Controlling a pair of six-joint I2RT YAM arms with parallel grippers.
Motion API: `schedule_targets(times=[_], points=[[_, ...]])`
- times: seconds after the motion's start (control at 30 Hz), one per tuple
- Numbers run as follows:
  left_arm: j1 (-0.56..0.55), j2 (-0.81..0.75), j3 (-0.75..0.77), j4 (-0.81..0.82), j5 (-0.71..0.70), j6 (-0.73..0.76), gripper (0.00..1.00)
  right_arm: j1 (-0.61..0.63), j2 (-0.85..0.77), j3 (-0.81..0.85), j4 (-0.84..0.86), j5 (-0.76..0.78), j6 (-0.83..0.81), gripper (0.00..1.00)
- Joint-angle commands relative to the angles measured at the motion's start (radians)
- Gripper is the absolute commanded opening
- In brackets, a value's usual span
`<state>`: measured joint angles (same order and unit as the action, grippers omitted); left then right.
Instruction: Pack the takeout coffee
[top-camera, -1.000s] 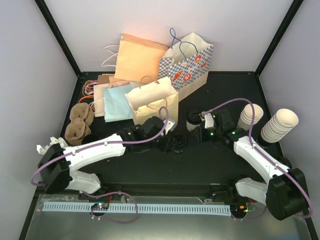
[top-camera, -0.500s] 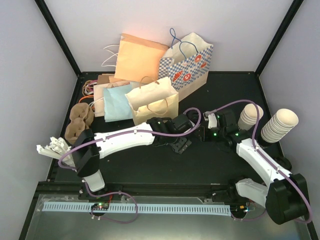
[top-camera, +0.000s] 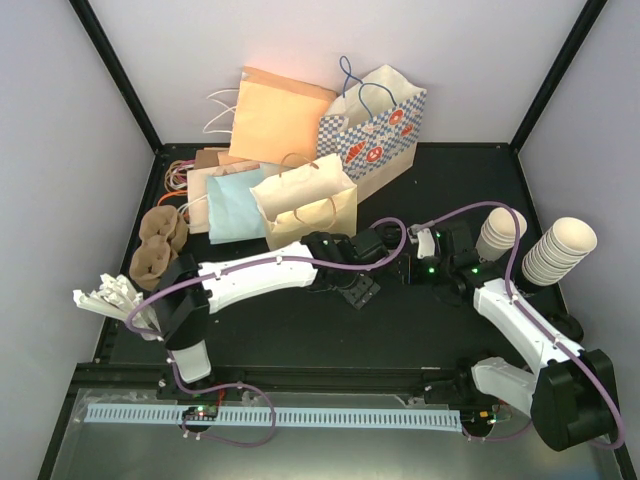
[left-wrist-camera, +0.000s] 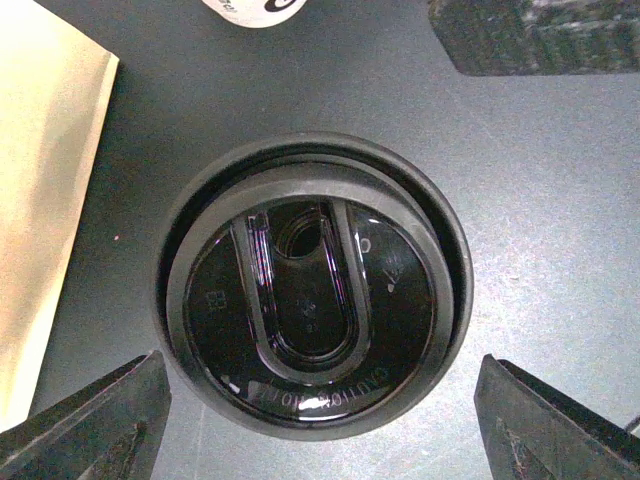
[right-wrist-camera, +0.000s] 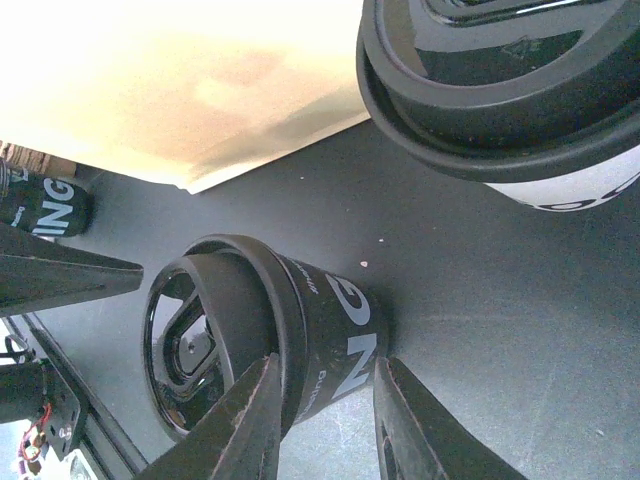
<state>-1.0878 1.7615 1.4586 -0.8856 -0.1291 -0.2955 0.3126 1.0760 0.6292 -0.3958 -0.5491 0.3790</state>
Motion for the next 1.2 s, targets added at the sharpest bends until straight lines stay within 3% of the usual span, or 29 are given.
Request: schedule_targets(times=[0.0, 0.33, 1.17], points=[[0.009, 0.022, 0.035, -0.012, 0.011, -0.011, 0.86, -0.007, -0.014, -0.009, 0.020, -0.020, -0.008, 0.30], [0.031, 0.025, 0.033, 0.014, 0.046, -0.005, 0.81, -0.007, -0.015, -0.016, 0.020, -0.026, -0.005, 0.30], [0.027, 0.089, 0.105, -0.035, 0.007, -0.031, 0.82, -0.007, 0.000, -0.016, 0.024, -0.035, -0.007, 0.30]])
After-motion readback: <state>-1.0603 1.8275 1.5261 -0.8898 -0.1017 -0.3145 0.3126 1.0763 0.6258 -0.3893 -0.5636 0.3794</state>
